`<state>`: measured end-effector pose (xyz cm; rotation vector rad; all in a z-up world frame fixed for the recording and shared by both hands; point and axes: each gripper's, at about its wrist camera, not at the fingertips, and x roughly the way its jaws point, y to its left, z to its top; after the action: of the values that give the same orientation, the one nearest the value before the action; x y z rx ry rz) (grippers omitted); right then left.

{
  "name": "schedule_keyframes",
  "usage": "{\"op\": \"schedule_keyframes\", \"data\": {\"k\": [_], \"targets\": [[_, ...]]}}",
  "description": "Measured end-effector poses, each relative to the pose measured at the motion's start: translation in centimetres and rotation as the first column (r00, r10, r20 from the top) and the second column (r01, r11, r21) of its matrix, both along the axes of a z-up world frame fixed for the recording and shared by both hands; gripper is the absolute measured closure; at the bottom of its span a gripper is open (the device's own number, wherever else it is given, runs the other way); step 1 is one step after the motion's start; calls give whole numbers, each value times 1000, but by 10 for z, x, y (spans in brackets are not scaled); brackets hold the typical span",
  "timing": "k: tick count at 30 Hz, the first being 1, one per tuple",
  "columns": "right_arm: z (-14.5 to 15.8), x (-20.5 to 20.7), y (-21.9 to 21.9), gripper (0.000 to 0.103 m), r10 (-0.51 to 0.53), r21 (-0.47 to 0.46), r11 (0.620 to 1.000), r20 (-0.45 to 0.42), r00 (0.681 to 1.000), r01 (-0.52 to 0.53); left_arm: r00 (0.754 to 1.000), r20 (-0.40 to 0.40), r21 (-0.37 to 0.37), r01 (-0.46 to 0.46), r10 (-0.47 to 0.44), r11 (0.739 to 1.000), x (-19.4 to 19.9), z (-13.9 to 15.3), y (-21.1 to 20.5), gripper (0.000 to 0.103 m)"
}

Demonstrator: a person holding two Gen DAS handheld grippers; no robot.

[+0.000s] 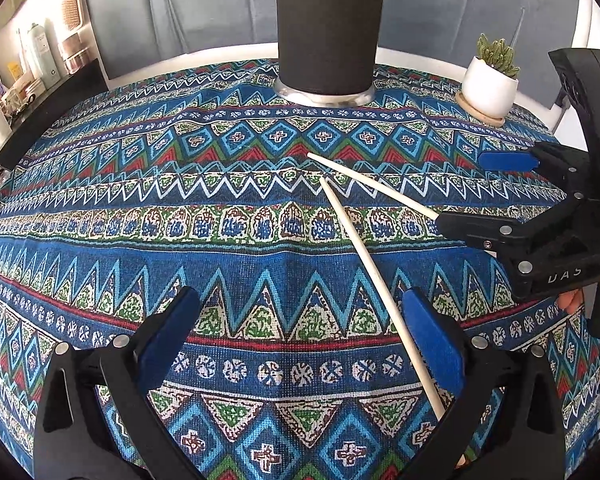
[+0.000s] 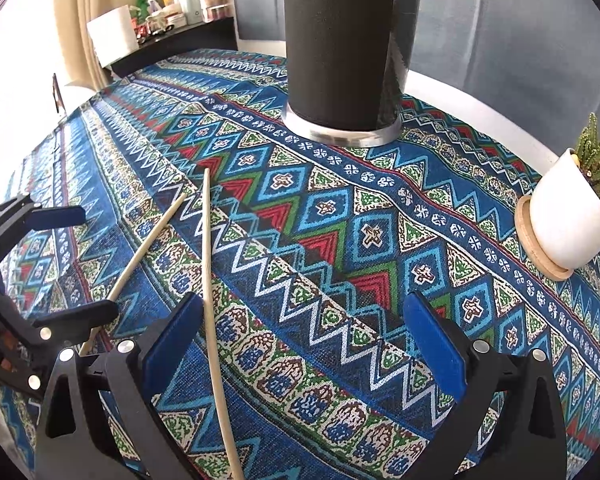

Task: Organize utensils
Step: 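Close the right tool on a chopstick while the left tool grasps the other, then lift both held chopsticks upright and carry them over the black holder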

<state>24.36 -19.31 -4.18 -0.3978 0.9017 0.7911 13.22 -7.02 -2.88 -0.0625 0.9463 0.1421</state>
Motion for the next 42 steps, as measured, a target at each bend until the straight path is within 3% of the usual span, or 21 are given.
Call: {"op": "schedule_keyframes", "data": {"k": [8,11,12,13,14,15,17,20,22,23,24,28,32,42], "targets": [[-2,-5,9,7,-71,-2,998,4,998,71,1000,-2,2,-19,19,1000,10,0,-3,4],[-1,-7,10,8,-66,-1,998,5,998,66,998,-2,4,64,-64,998,8,-2,-3,5],[-1,-7,9,15,-63,-1,998,9,998,63,994,-1,3,109,-109,994,5,-2,-1,5],[2,-11,8,51,-51,16,999,14,999,51,991,4,3,131,-131,991,0,-1,3,10],[6,-16,4,74,-47,42,998,25,999,46,991,11,4,137,-137,991,-4,0,10,13],[7,-19,1,88,-58,54,997,15,998,57,991,12,11,134,-134,991,-8,0,17,15],[9,-25,2,98,-24,8,1000,29,999,24,989,11,12,144,-145,989,-14,0,33,16],[12,-29,-7,98,-23,-14,1000,-4,1000,23,987,-2,-4,162,-162,987,-18,6,59,43],[12,-31,-17,98,-30,32,999,-41,999,31,990,-17,-40,140,-141,989,-18,10,79,84],[12,-31,-24,98,-34,65,997,-67,997,38,992,-20,-63,123,-124,990,-20,11,90,94],[12,-32,-29,98,-38,99,994,-96,995,48,992,-19,-111,122,-125,986,-19,10,100,98],[14,-45,-39,98,-21,169,984,-148,989,46,985,-7,-217,167,-173,962,-19,8,114,98],[24,-58,-39,98,-28,192,980,-137,990,55,982,0,-250,181,-187,951,-18,11,123,98],[54,-84,-33,98,-87,235,966,-99,991,108,964,101,-146,258,-246,955,-10,43,140,98]]}}
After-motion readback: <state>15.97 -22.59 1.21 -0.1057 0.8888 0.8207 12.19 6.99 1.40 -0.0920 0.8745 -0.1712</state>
